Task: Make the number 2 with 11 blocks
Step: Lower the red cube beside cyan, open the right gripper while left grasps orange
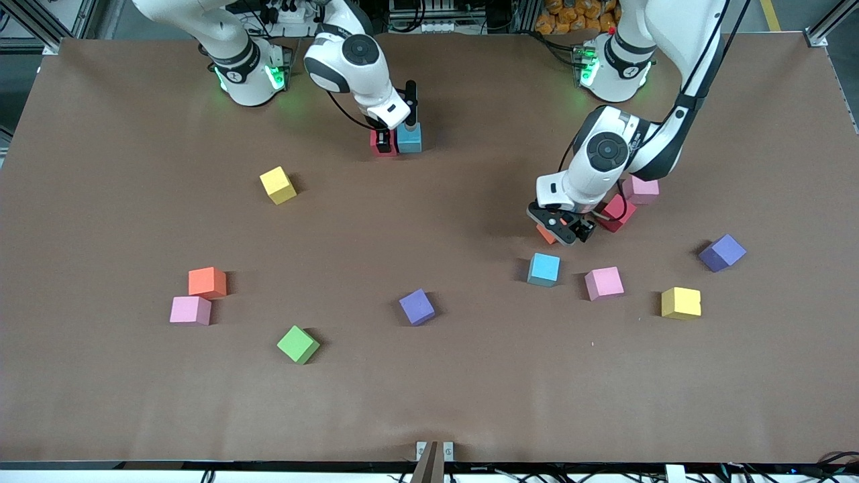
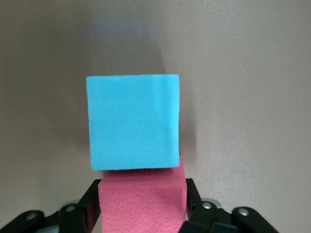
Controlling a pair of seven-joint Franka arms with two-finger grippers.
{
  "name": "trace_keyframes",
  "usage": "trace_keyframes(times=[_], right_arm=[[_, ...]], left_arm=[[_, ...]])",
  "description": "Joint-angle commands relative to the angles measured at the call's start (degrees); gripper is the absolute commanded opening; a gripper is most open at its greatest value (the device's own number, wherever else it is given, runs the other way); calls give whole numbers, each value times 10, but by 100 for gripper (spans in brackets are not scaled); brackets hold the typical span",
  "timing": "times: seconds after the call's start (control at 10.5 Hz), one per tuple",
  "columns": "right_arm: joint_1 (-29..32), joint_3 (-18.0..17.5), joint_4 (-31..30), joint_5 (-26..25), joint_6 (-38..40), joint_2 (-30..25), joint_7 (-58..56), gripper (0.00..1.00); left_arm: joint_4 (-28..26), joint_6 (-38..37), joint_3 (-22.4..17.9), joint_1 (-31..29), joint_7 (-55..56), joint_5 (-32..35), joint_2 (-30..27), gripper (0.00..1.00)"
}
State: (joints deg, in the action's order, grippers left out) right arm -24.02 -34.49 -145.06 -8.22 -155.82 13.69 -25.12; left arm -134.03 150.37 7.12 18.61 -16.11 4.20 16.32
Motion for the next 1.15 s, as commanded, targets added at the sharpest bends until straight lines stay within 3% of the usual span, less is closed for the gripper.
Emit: trace_keyframes(times=[0.0,0.48,0.57,1.05], right_arm=[[-11,9,-1,-9,-11,5,13,81],[-12,9,0,-9,-12,5,14,82],[-11,9,0,-9,-11,5,13,100],[-7,21,0,-10,16,-23,9,100]], left_arm=[[3,7,-5,6,-15,-7,5,100],[3,6,-5,6,-15,-7,5,100],[3,7,-5,5,-15,-7,5,100],[3,6,-7,4,-23,-7,-1,100]])
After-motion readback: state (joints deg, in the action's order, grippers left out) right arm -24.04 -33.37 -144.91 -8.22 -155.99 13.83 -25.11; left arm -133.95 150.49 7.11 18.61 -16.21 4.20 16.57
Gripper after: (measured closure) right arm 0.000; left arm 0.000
